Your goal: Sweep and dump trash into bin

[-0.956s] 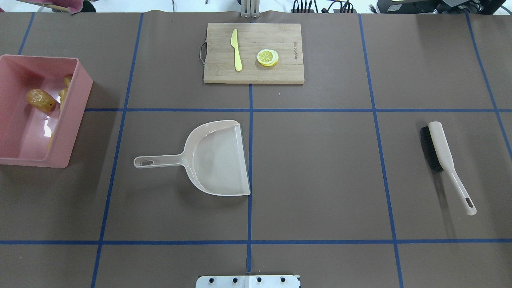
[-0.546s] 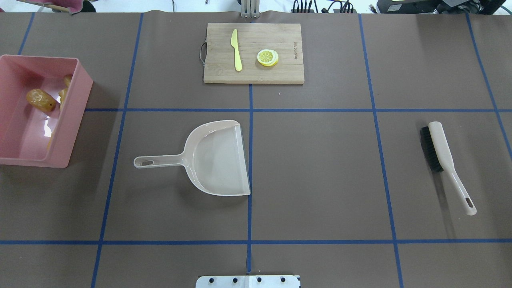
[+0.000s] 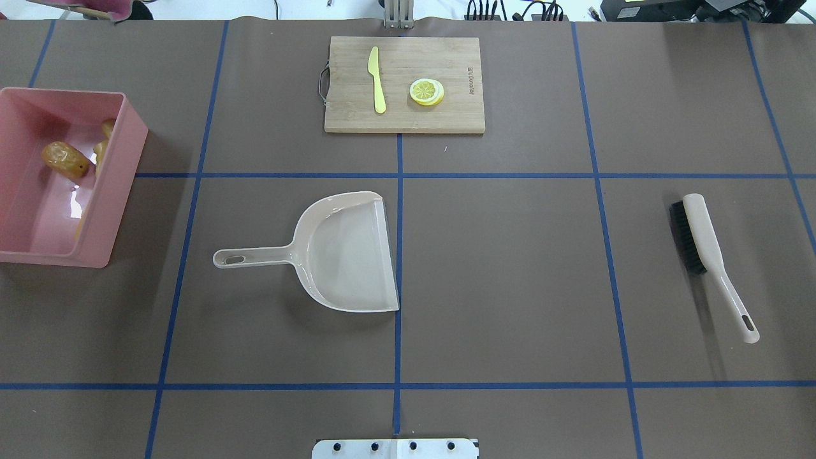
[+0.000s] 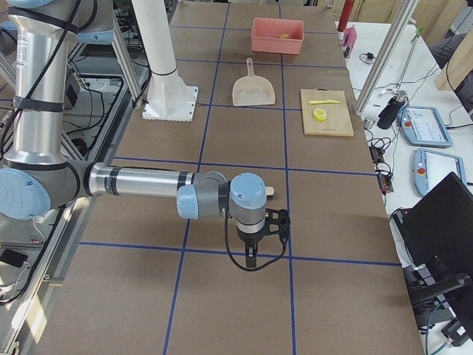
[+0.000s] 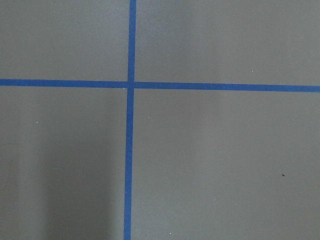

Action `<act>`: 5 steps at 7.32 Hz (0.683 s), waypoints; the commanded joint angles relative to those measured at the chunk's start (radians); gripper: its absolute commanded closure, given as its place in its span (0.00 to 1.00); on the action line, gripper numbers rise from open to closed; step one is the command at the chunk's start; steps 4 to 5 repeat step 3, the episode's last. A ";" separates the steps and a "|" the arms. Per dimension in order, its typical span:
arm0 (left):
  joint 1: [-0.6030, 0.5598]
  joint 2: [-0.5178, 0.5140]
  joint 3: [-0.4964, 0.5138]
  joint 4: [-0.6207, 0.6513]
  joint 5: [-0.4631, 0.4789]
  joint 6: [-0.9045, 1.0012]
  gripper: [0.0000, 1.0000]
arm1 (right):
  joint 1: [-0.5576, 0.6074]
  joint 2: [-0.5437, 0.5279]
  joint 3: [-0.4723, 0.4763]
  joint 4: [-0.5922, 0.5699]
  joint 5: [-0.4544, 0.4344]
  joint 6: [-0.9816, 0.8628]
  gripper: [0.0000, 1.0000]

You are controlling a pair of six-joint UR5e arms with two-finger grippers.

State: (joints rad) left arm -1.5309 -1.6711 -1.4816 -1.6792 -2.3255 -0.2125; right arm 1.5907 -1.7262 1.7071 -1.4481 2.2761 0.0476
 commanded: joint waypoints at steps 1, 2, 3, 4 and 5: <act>-0.002 0.001 -0.003 -0.002 -0.002 0.015 0.01 | 0.000 0.001 -0.001 0.000 -0.001 0.000 0.00; -0.012 0.007 -0.006 -0.002 -0.005 0.030 0.01 | 0.000 0.001 0.000 0.000 0.005 -0.002 0.00; -0.056 0.008 -0.005 -0.002 -0.073 0.031 0.01 | 0.000 0.001 0.002 0.000 0.005 0.000 0.00; -0.056 0.008 -0.005 -0.002 -0.073 0.031 0.01 | 0.000 0.001 0.002 0.000 0.005 0.000 0.00; -0.056 0.008 -0.005 -0.002 -0.073 0.031 0.01 | 0.000 0.001 0.002 0.000 0.005 0.000 0.00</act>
